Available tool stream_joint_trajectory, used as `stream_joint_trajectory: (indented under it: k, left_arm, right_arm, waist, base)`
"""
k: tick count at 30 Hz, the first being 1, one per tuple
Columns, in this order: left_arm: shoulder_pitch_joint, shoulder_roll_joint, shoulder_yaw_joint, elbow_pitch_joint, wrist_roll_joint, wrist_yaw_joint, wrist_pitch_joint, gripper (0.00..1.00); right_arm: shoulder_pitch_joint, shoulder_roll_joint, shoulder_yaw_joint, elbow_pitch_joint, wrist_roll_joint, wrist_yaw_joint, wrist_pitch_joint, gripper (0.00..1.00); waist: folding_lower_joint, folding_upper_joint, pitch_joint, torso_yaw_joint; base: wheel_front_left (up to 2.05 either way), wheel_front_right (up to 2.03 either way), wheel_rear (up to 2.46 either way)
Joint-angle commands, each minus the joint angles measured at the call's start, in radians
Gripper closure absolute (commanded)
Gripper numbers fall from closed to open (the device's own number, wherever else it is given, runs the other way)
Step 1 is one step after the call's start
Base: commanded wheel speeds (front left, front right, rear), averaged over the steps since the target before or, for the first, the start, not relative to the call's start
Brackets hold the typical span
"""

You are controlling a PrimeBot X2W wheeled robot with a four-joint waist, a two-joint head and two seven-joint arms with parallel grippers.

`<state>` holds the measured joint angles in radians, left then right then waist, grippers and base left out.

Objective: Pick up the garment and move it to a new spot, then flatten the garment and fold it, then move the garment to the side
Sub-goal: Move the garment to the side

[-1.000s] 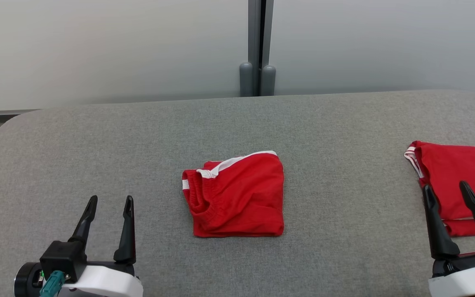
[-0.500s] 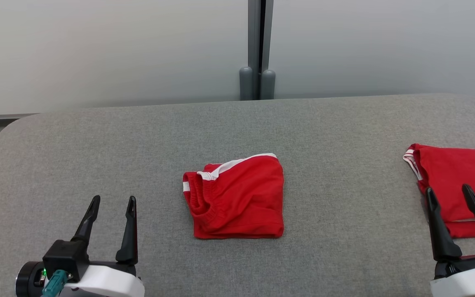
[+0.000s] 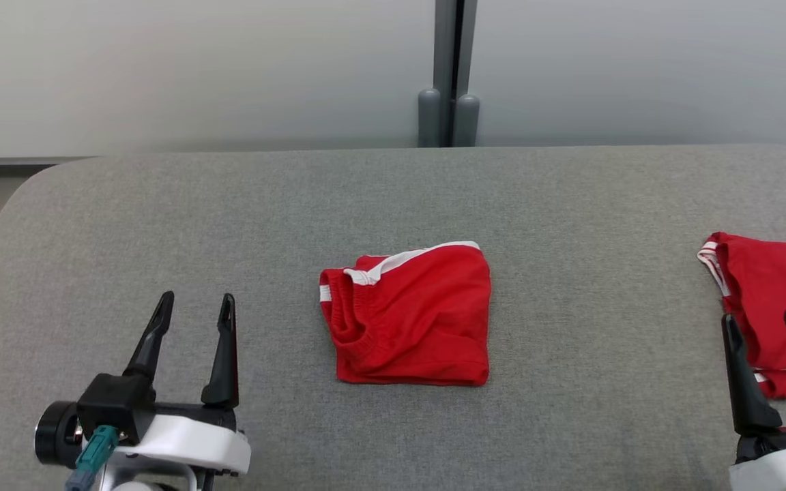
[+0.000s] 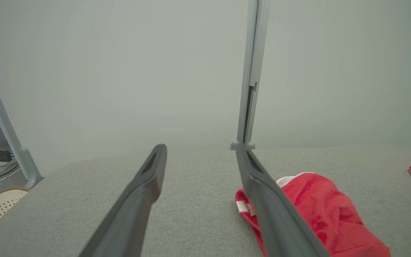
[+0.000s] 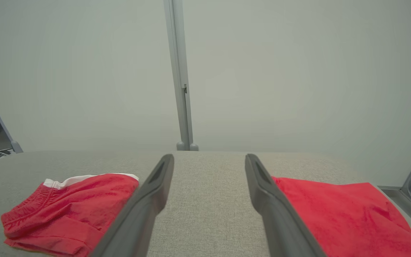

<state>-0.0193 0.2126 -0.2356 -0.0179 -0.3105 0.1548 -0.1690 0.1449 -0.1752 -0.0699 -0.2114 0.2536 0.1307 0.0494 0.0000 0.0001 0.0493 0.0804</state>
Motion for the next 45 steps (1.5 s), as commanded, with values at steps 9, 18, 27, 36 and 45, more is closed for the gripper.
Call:
stream_joint_trajectory:
  k: [9, 18, 27, 36, 45]
  left_arm:
    - [-0.127, -0.066, -0.028, -0.001, -0.004, -0.019, -0.070, 0.00]
    - [-0.207, -0.124, -0.052, 0.035, -0.006, -0.058, -0.095, 0.00]
    - [-0.214, -0.149, -0.024, 0.013, 0.010, -0.083, -0.096, 0.00]
    - [-0.222, -0.157, 0.002, 0.008, 0.042, -0.103, -0.097, 0.00]
    - [-0.231, -0.138, 0.025, 0.000, 0.093, -0.130, -0.097, 0.00]
  right_arm:
    - [-0.100, -0.062, 0.006, 0.064, 0.010, 0.000, 0.059, 0.00]
    - [-0.249, -0.107, 0.139, 0.217, 0.039, 0.000, 0.118, 0.00]
    - [-0.284, -0.109, 0.196, 0.323, 0.049, 0.000, 0.248, 0.00]
    - [-0.309, -0.118, 0.214, 0.263, -0.012, -0.001, 0.290, 1.00]
    - [-0.258, -0.129, 0.212, 0.171, -0.031, -0.001, 0.220, 1.00]
  waist:
    - [0.0000, -0.0001, 0.185, 0.196]
    - [0.0000, -0.0001, 0.284, 0.334]
    - [0.0000, -0.0001, 0.311, 0.350]
    - [0.0000, -0.0001, 0.324, 0.306]
    - [0.0000, -0.0001, 0.314, 0.125]
  base:
    - [0.00, 0.00, 0.00]
    - [0.00, 0.00, 0.00]
    - [0.00, 0.00, 0.00]
    - [0.00, 0.00, 0.00]
    - [0.00, 0.00, 0.00]
